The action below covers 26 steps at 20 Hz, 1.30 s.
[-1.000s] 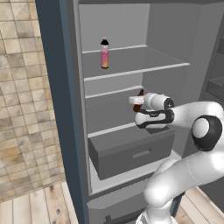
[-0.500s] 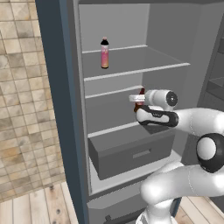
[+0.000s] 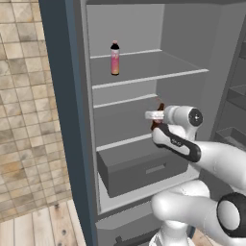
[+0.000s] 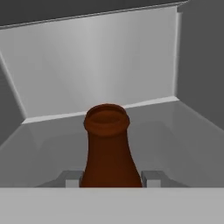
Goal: Open the fridge, grab two sodas, and place both sodas inside the bowl with ice on the dining counter.
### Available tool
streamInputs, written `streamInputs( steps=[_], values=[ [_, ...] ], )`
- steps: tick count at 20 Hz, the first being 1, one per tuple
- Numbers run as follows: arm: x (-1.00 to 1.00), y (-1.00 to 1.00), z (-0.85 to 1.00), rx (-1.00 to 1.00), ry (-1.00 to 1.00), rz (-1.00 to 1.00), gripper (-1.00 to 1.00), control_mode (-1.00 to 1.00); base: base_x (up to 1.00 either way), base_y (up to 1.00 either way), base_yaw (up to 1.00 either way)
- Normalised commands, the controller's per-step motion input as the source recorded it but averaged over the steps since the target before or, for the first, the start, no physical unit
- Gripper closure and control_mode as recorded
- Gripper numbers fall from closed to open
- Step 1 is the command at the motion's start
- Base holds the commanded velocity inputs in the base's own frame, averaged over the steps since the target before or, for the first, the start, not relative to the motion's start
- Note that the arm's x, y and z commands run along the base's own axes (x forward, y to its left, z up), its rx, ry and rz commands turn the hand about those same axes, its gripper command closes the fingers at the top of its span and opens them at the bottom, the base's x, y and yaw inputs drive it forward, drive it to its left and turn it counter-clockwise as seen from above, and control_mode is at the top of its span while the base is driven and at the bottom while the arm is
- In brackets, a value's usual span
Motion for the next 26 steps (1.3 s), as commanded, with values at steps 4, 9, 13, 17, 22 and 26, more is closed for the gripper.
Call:
streamInputs(
  steps=[4, 9, 13, 17, 22, 26],
  values=[
    [-0.5, 0.0, 0.38, 0.0, 0.0, -0.06, 1.0, -1.0, 0.0, 0.0, 0.0],
    [-0.18, 0.0, 0.5, 0.0, 0.08, -0.05, 1.0, -1.0, 0.0, 0.0, 0.0],
    [-0.32, 0.0, 0.24, 0.0, 0.12, -0.01, 1.0, -1.0, 0.0, 0.0, 0.0],
    [-0.56, 0.0, 0.02, 0.0, 0.09, 0.0, 1.0, -1.0, 0.0, 0.0, 0.0],
    [-0.76, 0.0, 0.0, 0.0, 0.05, 0.0, 1.0, -1.0, 0.0, 0.0, 0.0],
    [-0.59, 0.0, 0.08, 0.0, 0.05, 0.0, 1.0, -1.0, 0.0, 0.0, 0.0]
  ],
)
